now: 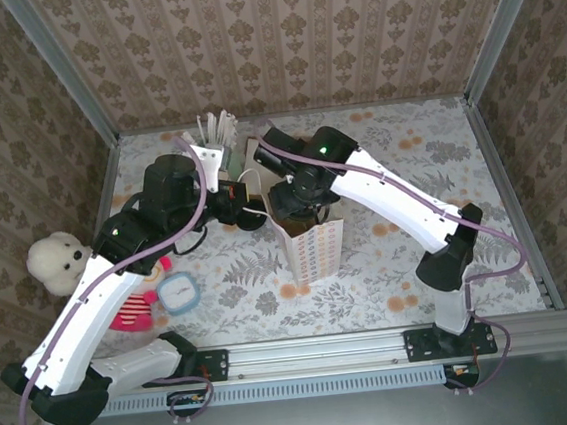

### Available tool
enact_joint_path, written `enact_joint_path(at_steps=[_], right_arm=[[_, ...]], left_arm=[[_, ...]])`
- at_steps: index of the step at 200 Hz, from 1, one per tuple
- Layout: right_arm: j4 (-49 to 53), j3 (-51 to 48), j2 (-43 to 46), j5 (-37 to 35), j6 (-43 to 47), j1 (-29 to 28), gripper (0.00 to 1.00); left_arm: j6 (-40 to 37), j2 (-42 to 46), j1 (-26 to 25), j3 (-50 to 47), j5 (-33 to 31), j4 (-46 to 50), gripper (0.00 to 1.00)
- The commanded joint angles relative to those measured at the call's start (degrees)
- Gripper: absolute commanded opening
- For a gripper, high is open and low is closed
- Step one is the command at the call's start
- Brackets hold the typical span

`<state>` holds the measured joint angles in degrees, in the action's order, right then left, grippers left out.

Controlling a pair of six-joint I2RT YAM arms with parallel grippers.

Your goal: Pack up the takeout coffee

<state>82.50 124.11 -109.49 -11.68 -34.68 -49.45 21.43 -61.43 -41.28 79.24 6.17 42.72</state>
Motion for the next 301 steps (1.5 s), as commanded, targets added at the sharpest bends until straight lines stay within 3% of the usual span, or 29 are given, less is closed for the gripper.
enact_joint_path(at_steps=[1,21,61,82,107,132,159,186,210,243,301], right_arm=[[2.5,0.2,-1.0,-0.8,0.9,-0.3,0.68],[3.4,0.4,-1.4,1.4,2.2,-0.2,0.67],[5.5,-0.3,-0.2,4.0,6.3,0.6,0.66],[5.1,-1.5,0.6,4.8,9.8,2.0,0.67],[4.7,-1.5,0.6,5.2,13.5,3.9,0.66],[5.5,0.3,-0.3,5.7,15.8,3.9,0.66],[5.0,0.2,-0.5,6.5,16.7,3.9,0.66],[4.3,0.1,0.2,7.3,17.9,3.8,0.66],[3.8,-0.8,1.0,7.9,19.0,3.7,0.66],[2.8,-1.9,1.6,8.3,19.0,3.7,0.65],[1.7,-2.0,1.8,9.0,18.3,3.7,0.65]], left_arm=[[1.0,0.6,-0.4,-0.6,3.8,-2.5,0.00],[1.0,0.5,-0.3,-1.3,4.6,-4.5,0.00],[2.6,-0.5,-4.1,-1.7,-0.3,-11.8,0.00],[2.4,-1.8,-6.5,-0.6,-4.8,-11.7,0.00],[1.4,-3.2,-8.2,0.7,-5.7,-10.9,0.00],[-0.5,-3.1,-7.9,2.0,-5.5,-8.5,0.26],[-4.2,-0.8,-3.0,2.7,-0.7,-5.4,0.64],[-6.3,-0.3,8.6,4.4,9.8,-3.2,0.80],[-12.0,-4.3,13.1,7.7,12.8,-0.6,0.93],[-21.1,-15.6,16.7,15.8,18.2,3.6,0.99],[-37.0,-35.9,16.8,33.7,26.4,17.0,0.91]])
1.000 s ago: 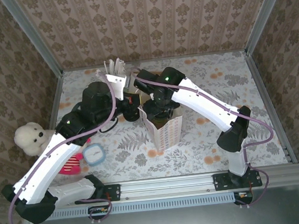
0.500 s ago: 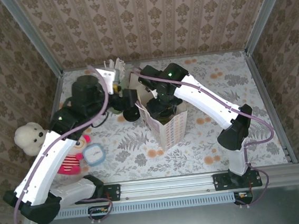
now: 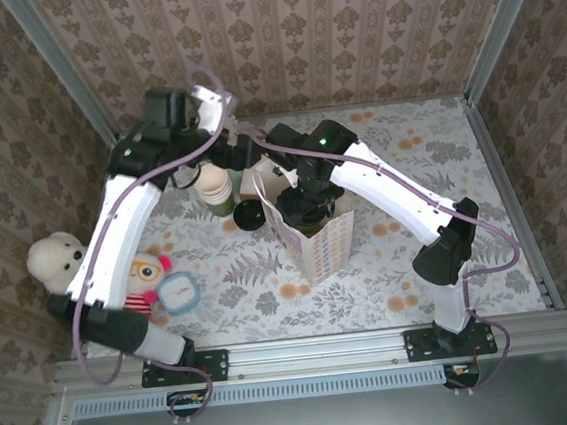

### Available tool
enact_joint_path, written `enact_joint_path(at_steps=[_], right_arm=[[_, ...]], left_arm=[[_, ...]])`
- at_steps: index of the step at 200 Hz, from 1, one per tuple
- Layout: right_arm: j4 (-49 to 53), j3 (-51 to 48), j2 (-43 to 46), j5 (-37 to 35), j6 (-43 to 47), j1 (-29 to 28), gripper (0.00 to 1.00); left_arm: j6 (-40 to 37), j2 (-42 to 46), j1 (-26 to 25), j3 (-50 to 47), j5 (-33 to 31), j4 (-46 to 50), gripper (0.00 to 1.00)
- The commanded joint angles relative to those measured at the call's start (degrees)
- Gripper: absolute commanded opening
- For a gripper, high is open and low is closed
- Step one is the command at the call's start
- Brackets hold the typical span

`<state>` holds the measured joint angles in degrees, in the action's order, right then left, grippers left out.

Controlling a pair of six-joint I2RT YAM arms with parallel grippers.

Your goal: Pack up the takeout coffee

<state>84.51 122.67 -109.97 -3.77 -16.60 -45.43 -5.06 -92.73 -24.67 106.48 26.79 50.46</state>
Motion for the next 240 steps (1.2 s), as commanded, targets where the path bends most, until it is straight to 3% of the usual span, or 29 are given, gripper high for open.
enact_joint_path(at_steps=[1,56,74,102,159,187,219,240], right_arm=[[-0.4,-0.6,2.3,1.0,0.3,-0.4,0.65],[-0.7,-0.5,2.3,1.0,0.4,-0.3,0.65],[-0.7,-0.4,2.3,1.0,0.5,-0.3,0.65],[-0.4,-0.1,2.2,1.4,0.0,-0.4,0.65],[-0.1,-0.7,3.0,1.5,-1.0,-0.4,0.65],[0.2,-1.0,3.3,1.1,-1.4,-0.3,0.65],[0.1,-1.7,3.6,1.2,-1.4,-0.3,0.65],[1.5,-1.2,3.2,1.1,-2.1,-0.3,0.65]], left_arm=[[-10.8,-4.8,0.2,6.7,5.9,9.4,0.91],[-22.5,-15.3,-0.6,18.0,12.0,22.7,0.86],[-25.0,-18.1,-1.1,21.6,10.9,27.0,0.85],[-23.4,-20.5,-3.6,22.6,1.6,23.6,0.78],[-23.9,-24.5,-4.5,25.8,2.5,21.6,0.76],[-24.2,-25.0,-4.0,25.2,3.6,21.1,0.63],[-24.1,-24.4,-3.7,24.2,4.1,19.9,0.31],[-22.7,-23.1,-3.5,22.9,5.1,17.9,0.21]])
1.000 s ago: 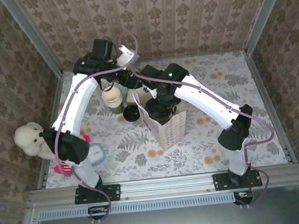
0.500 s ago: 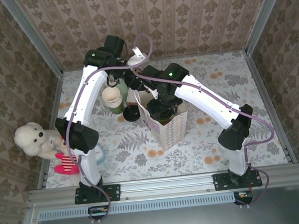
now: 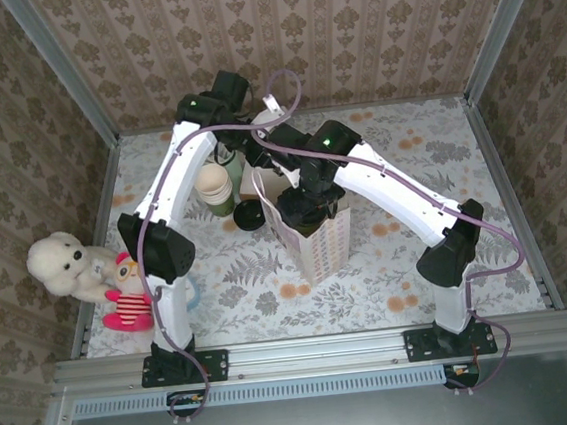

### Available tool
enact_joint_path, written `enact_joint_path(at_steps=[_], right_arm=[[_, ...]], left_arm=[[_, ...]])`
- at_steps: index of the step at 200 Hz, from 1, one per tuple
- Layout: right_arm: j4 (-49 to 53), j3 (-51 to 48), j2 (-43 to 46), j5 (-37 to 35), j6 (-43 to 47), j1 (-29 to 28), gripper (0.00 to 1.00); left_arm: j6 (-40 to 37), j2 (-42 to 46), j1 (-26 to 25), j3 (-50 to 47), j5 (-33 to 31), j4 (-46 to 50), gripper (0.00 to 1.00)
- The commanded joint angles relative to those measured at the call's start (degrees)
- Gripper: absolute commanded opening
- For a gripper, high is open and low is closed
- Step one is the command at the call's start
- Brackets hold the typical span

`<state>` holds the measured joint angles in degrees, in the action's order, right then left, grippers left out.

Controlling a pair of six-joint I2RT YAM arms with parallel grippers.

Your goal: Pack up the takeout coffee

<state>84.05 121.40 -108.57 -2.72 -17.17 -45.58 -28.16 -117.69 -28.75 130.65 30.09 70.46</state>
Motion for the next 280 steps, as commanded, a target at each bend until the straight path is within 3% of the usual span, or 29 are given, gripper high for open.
enact_joint_path(at_steps=[1,29,56,127,171,196,280], right_arm=[[2.1,0.1,1.8,0.1,-1.6,-0.2,0.65],[3.2,0.9,1.7,1.0,-3.1,-0.2,0.65],[4.9,2.4,0.1,-0.2,-3.0,0.3,0.65],[7.4,2.1,-2.8,-1.7,0.8,1.2,0.65],[7.5,-1.5,-2.4,-1.1,4.5,1.6,0.65],[8.4,-2.0,-2.3,-0.6,5.9,1.9,0.65],[5.4,-0.1,-7.6,2.0,6.6,3.0,0.65]], left_arm=[[0.5,1.9,0.5,-1.4,1.8,-2.2,0.20],[3.2,3.9,0.5,-3.9,2.1,-3.3,0.06],[7.5,5.9,0.5,-7.3,2.4,-4.8,0.00],[14.4,8.1,2.1,-10.7,6.4,-5.3,0.00],[18.2,7.7,2.2,-10.5,4.5,-4.6,0.00],[18.4,7.6,2.2,-10.5,3.3,-4.2,0.00],[18.8,7.7,3.7,-11.1,9.3,-6.4,0.00]])
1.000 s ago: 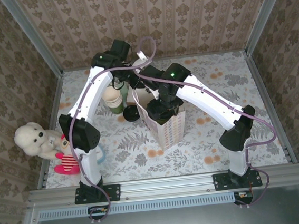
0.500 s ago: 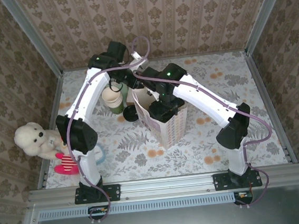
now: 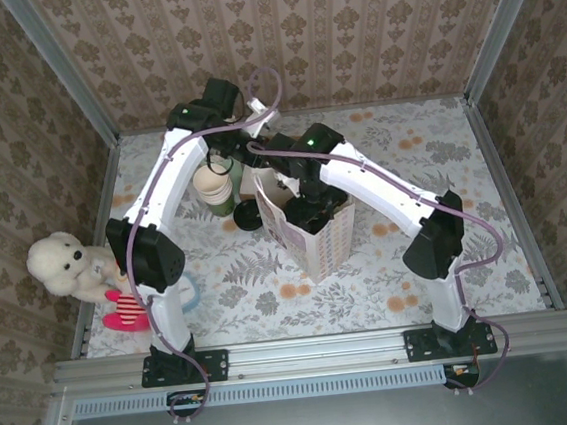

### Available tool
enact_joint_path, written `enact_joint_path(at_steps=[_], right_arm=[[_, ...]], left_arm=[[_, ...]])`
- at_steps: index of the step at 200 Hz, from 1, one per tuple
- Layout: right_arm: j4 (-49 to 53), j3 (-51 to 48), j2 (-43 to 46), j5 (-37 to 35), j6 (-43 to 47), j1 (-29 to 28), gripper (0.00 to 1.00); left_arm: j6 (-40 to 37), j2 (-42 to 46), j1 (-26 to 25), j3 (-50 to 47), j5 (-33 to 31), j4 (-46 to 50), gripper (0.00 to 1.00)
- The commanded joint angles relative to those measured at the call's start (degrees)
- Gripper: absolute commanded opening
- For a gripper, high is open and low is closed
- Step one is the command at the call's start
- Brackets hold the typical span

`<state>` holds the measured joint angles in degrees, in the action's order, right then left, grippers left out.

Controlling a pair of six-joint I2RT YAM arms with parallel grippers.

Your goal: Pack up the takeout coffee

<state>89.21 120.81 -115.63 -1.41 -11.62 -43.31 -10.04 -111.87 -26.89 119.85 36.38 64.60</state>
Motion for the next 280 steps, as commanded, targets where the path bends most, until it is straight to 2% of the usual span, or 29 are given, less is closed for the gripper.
enact_joint_path(at_steps=[1,142,186,280], right_arm=[[0.2,0.3,-0.5,0.7,1.1,0.8,0.65],[-7.7,-13.2,2.0,1.8,1.3,1.7,0.63],[-7.0,-13.0,3.3,1.1,0.3,1.7,0.63],[-1.5,-10.6,0.4,-0.6,-2.9,2.1,0.62]], left_arm=[[0.7,1.9,1.9,-0.3,3.0,-0.6,0.00],[-0.1,2.4,2.2,-1.7,4.4,-2.0,0.00],[-0.3,2.5,2.2,-1.8,3.4,-1.9,0.00],[-1.0,3.3,1.4,-2.4,0.9,-1.9,0.00]])
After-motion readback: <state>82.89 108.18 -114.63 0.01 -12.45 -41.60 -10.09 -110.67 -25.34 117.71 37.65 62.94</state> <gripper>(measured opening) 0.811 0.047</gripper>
